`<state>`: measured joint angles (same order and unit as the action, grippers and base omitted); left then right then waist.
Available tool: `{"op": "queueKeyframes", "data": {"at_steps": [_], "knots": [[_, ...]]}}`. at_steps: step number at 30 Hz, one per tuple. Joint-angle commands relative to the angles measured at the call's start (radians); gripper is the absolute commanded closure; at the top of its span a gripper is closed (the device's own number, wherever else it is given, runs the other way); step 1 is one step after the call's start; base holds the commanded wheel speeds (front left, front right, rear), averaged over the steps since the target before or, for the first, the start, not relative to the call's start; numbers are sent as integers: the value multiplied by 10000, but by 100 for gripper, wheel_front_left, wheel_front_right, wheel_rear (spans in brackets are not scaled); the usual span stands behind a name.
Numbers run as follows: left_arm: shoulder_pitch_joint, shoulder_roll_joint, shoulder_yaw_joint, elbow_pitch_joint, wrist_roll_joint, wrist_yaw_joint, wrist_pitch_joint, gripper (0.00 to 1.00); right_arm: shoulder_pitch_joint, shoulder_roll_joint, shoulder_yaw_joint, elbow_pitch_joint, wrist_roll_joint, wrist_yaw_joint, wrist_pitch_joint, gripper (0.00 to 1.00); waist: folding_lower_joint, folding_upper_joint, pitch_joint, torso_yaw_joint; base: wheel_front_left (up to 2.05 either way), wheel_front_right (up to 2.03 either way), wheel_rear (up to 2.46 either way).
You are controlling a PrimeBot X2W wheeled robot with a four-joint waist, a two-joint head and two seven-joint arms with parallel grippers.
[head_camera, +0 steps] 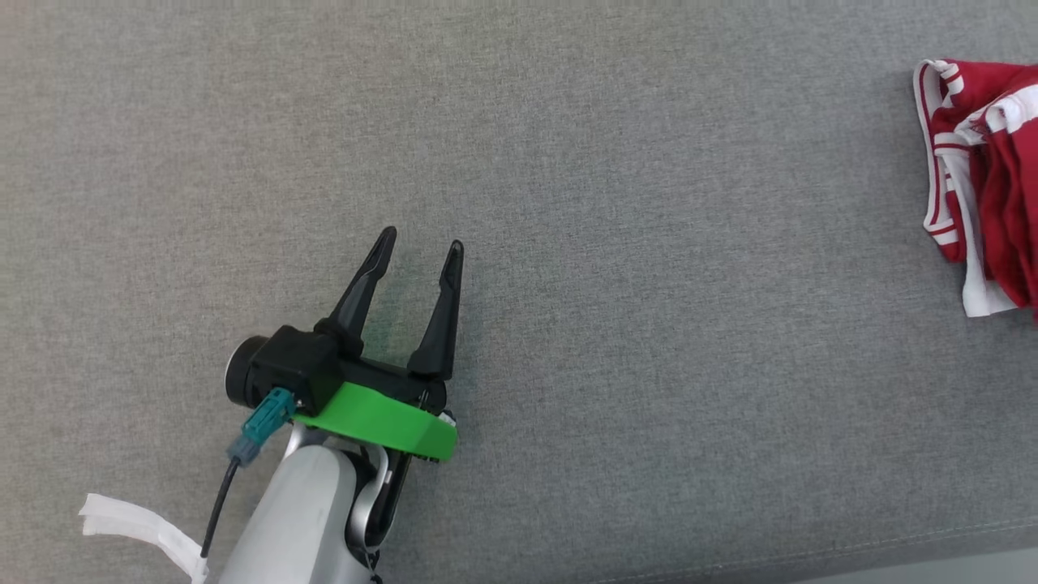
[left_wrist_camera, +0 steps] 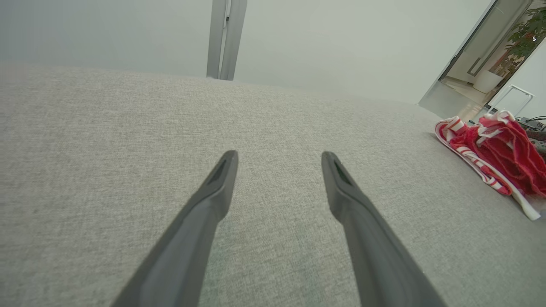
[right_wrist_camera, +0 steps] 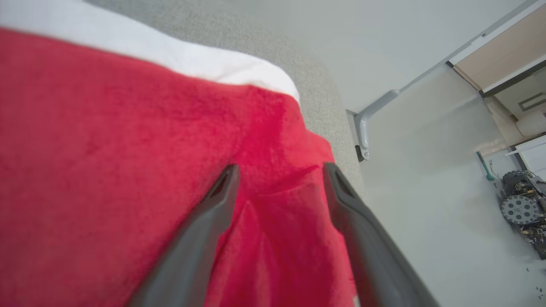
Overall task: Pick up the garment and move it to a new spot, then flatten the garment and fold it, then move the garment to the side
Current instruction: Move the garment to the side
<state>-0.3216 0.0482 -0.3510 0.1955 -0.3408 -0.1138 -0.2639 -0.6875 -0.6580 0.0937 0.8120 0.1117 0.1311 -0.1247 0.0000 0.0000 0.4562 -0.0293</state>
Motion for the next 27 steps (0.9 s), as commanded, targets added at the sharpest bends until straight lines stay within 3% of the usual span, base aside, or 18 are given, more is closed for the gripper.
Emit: {"op": "queueKeyframes", "data": {"at_steps": [1, 8, 13, 22, 27], "knots": [[49, 50, 49, -11, -77, 48, 1, 0, -132, 40, -34, -39, -25, -9, -106, 0, 0, 0, -411, -89, 0, 0, 0], [471, 49, 128, -85, -328, 190, 1, 0, -82, 422, 166, -852, 308, -9, -467, 0, 0, 0, -1567, -87, 0, 0, 0], [843, 49, 307, -169, -425, 339, 1, 0, 408, 1051, 321, -2009, 899, -9, -689, 0, 0, 0, -2273, 85, 0, 0, 0], [1587, 49, 752, -345, -360, 514, 1, 0, 2410, 2851, -193, -4659, 1921, -9, -1171, 0, 0, 0, -3247, 683, 0, 0, 0], [2015, 49, 887, -405, -296, 518, 1, 0, 3908, 4179, -635, -5738, 1547, -9, -1350, 0, 0, 0, -3623, 930, 0, 0, 0]]}}
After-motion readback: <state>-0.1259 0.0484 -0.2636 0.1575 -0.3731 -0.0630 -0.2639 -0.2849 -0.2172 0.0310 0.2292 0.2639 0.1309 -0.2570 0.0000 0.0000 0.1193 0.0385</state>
